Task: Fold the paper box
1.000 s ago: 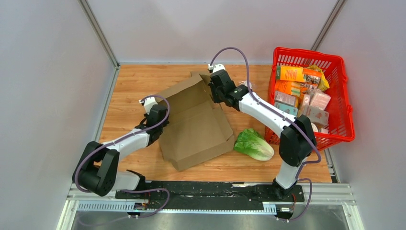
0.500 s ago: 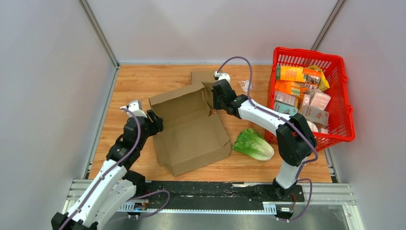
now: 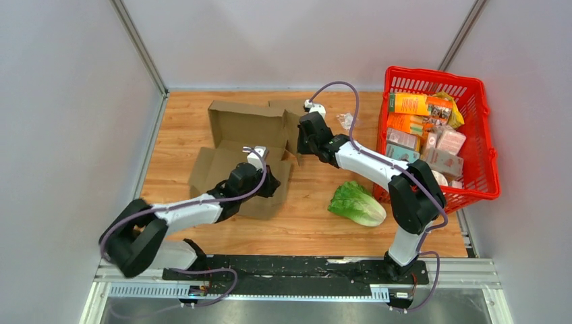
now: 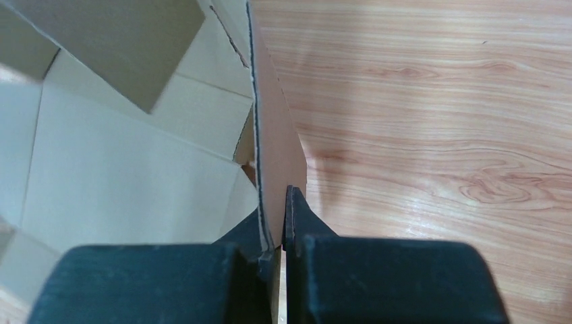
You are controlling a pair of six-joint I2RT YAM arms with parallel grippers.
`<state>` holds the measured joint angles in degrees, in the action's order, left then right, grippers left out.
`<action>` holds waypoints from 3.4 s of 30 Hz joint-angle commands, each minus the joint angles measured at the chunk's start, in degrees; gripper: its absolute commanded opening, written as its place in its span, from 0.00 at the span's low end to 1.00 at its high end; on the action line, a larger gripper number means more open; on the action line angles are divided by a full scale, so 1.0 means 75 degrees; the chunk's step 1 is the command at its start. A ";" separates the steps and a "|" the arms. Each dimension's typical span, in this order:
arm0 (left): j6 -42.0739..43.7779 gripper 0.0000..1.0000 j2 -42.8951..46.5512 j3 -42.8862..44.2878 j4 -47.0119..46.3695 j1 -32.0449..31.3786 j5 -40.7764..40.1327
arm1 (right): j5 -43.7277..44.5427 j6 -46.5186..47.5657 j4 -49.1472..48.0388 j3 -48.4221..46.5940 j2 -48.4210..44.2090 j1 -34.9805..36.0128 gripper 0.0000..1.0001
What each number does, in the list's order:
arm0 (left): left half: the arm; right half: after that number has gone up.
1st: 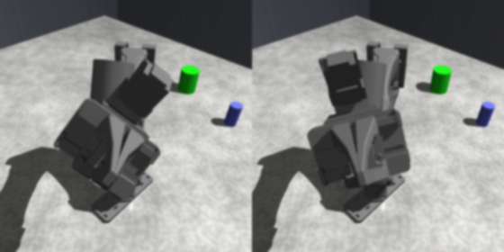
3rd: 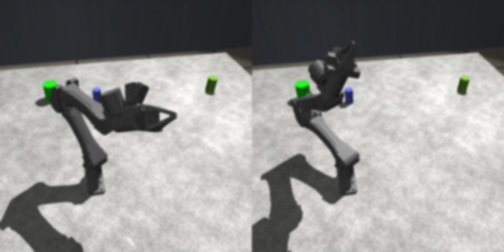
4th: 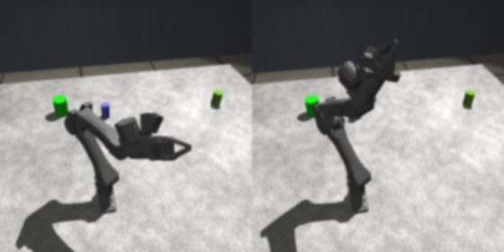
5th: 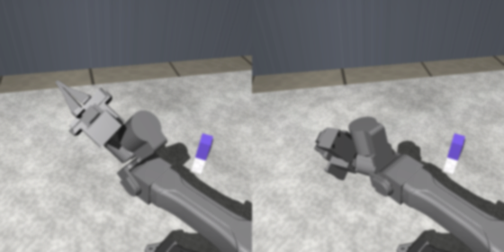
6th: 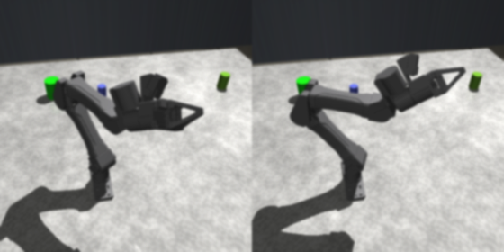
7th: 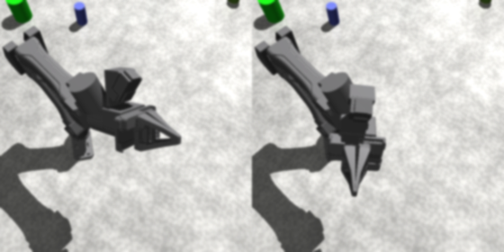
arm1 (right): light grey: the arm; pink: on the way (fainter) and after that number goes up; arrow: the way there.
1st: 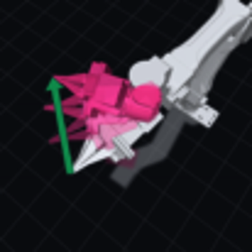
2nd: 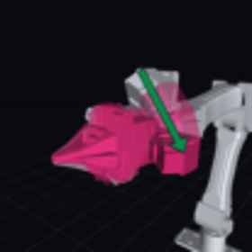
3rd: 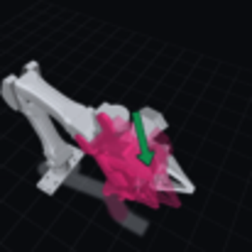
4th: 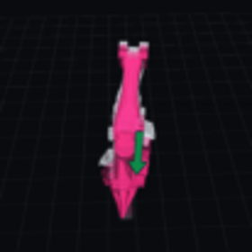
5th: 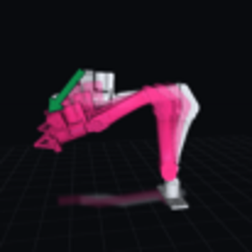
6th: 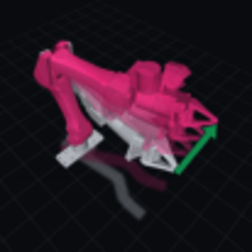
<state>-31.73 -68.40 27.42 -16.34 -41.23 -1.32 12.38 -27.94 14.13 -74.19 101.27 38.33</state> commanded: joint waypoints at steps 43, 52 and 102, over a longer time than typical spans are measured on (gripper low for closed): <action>-0.1571 0.01 -0.3735 0.0293 -0.2052 0.1455 0.0692 | 0.0060 -0.0925 -0.0125 -0.0596 -0.0132 0.0444 0.18; -0.1770 0.01 -0.3934 0.0130 -0.2462 0.1466 0.0622 | -0.1297 -0.0367 -0.1814 -0.0431 0.0477 0.0890 0.33; -0.1664 0.00 -0.4321 0.0047 -0.3025 0.1525 0.0997 | -0.1338 0.3164 -0.5189 0.0073 0.1602 -0.0142 0.76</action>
<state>-45.69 -98.94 28.75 -42.11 -29.76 5.50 -8.49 -1.15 -17.06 -73.47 111.61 35.88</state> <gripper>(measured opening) 0.008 0.749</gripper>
